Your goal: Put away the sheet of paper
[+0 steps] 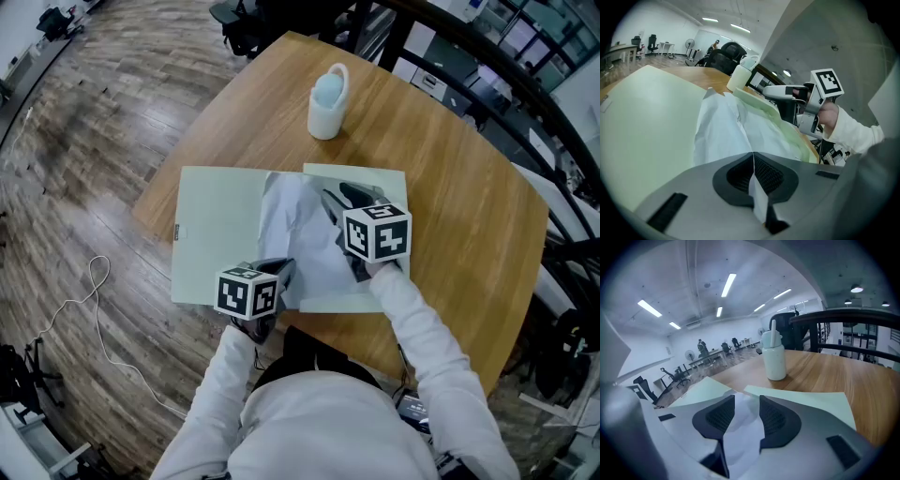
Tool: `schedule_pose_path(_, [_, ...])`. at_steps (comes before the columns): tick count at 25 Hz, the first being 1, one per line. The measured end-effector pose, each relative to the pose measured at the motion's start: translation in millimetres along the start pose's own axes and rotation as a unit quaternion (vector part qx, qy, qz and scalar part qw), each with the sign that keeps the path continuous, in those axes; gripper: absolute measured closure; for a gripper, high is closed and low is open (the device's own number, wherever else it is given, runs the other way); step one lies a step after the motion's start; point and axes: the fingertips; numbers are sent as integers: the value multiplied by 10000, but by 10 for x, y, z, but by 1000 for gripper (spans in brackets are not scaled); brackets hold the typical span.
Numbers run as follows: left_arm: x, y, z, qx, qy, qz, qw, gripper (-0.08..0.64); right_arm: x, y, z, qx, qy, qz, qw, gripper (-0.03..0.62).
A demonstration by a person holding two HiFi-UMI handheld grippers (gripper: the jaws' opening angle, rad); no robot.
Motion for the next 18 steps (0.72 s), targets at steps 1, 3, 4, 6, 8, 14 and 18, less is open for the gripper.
schedule_pose_path(1, [1, 1, -2, -5, 22, -7, 10000, 543, -20, 22, 45, 46, 47, -35, 10000, 403])
schedule_pose_path(3, [4, 8, -7, -19, 66, -32, 10000, 543, -46, 63, 140, 142, 116, -117, 9998, 405])
schedule_pose_path(4, [7, 13, -10, -28, 87, -46, 9999, 543, -50, 85, 191, 200, 130, -146, 9996, 407])
schedule_pose_path(6, [11, 16, -17, -45, 124, -56, 9999, 543, -45, 123, 299, 321, 143, -177, 9992, 410])
schedule_pose_path(8, [19, 9, -23, -51, 151, -40, 9999, 543, -38, 153, 416, 427, 167, -208, 9987, 417])
schedule_pose_path(14, [68, 3, -81, -102, 182, -73, 9998, 543, 45, 189, 735, 711, 194, -376, 9966, 434])
schedule_pose_path(18, [128, 10, -151, -149, 171, -128, 9997, 543, 122, 164, 906, 819, 197, -538, 9950, 437])
Point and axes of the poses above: the fingertips, and each gripper's own axes: z backward along the fingers, x to its right, y out of its top, and after that the axes turned 12 degrees about -y, right-handed
